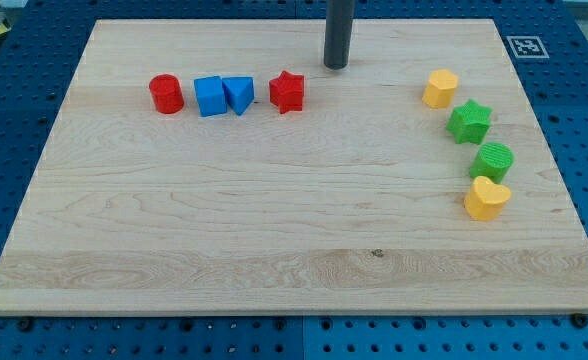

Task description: Slide the yellow hexagon to the center right a bit

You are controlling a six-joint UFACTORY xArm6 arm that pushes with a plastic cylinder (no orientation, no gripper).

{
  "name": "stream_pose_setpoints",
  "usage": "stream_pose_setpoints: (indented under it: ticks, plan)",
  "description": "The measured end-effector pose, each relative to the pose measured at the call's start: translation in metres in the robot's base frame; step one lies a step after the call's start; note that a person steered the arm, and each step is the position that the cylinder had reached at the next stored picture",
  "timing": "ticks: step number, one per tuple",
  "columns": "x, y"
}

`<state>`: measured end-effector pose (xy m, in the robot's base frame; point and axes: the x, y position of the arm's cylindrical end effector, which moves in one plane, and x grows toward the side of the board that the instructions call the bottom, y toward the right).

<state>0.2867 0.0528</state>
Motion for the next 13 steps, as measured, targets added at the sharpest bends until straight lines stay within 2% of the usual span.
stream_pose_setpoints:
  ticks: [2, 3, 4, 6, 8, 10, 13]
  plan:
    - [-0.012, 0.0]
    - [-0.041, 0.0]
    - [-0.05, 0.0]
    - [-0.05, -0.004]
    - [-0.004, -0.061]
    - [0.016, -0.011]
    - [0.031, -0.011]
